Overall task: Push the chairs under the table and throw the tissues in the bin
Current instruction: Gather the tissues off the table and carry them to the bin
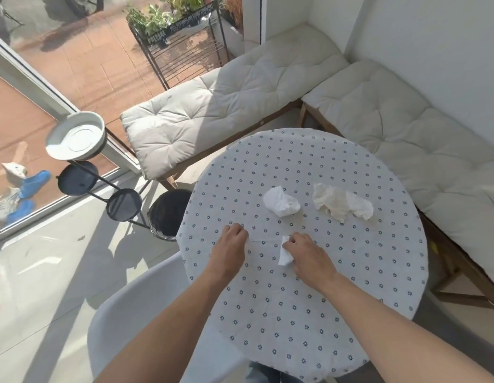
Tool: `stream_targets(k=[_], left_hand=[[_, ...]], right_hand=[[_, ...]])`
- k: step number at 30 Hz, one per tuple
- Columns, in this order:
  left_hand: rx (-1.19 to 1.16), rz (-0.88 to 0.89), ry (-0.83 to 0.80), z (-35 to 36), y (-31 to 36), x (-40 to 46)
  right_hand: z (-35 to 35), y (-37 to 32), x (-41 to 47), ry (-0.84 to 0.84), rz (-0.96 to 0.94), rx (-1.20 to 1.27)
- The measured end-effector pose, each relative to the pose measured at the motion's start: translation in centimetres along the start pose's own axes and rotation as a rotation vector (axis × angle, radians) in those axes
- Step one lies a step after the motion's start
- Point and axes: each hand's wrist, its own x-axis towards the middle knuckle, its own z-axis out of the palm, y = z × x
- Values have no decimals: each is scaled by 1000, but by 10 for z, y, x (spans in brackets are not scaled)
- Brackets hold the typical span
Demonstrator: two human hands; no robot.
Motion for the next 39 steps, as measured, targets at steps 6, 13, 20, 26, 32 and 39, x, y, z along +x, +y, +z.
stream_targets(k=[6, 13, 20, 26, 32, 39], left_hand=[[-46, 141, 140, -40, 41, 81], [116, 227, -8, -5, 81, 133], [151, 112, -211, 43, 73, 115], [115, 194, -217, 46, 60, 104], [41, 216, -101, 40, 44, 87], [38, 128, -24, 9, 12, 61]], right_hand=[[-25, 35, -5, 154, 24, 83], [-49, 75, -1, 287, 105, 97], [-59, 99, 35, 310, 203, 2], [-38, 103, 56, 167, 363, -92], [-26, 109, 78, 99, 549, 88], [-25, 96, 67, 304, 382, 163]])
